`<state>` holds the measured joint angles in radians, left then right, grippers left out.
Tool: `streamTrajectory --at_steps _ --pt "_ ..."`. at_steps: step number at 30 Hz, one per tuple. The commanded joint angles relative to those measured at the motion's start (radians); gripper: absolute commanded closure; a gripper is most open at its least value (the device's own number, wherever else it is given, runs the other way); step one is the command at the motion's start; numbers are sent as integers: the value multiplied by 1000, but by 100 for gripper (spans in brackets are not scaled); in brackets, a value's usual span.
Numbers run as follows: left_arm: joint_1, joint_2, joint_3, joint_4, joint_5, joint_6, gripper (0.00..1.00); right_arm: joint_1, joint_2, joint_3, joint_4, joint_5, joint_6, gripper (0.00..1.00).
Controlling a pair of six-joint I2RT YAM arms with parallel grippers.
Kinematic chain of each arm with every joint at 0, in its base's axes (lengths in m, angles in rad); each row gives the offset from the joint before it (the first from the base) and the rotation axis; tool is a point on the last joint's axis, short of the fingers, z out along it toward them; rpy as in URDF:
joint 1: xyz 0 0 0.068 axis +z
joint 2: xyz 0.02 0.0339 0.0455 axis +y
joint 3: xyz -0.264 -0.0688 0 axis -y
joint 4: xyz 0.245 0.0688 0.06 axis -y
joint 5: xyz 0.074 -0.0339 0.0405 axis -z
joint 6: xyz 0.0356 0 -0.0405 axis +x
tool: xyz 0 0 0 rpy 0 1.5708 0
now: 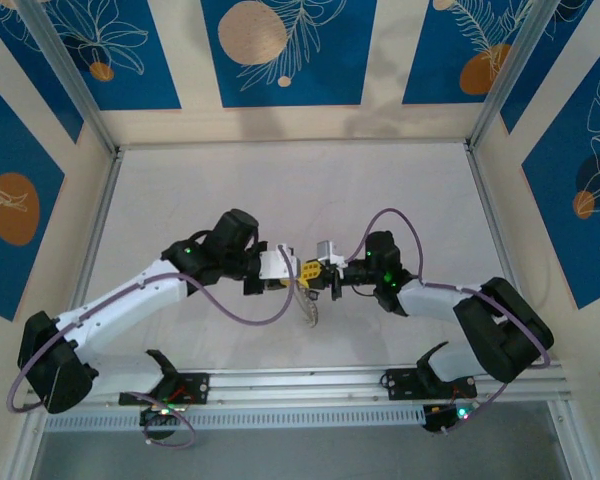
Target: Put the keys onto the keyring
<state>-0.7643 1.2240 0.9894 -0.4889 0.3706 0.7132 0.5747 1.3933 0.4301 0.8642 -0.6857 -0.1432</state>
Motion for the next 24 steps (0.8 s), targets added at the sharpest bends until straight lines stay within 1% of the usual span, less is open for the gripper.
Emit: streamTrajectory --at_steps 1,4,7,12,17,18,20,23,24 --pt "26 -22 -44 111 95 -51 76 -6 17 -15 221 -31 89 100" --pt "31 -19 -62 141 113 -72 75 -5 32 -19 293 -33 121 100" --pt "34 -25 -86 186 131 -97 74 -3 44 -20 327 -34 131 100" --pt "38 -34 -120 252 119 -125 73 5 53 -16 347 -39 131 100" --pt "43 -32 -139 284 91 -139 77 11 55 -20 369 -49 129 100" --pt "45 -35 -143 288 93 -141 79 13 55 -23 373 -49 127 100" --pt "49 -42 -150 297 97 -145 87 14 55 -26 373 -48 127 100" --pt "55 -51 -150 290 99 -145 100 18 55 -26 354 -44 112 100" --pt "56 -56 -148 283 99 -144 100 20 53 -24 336 -39 101 100"
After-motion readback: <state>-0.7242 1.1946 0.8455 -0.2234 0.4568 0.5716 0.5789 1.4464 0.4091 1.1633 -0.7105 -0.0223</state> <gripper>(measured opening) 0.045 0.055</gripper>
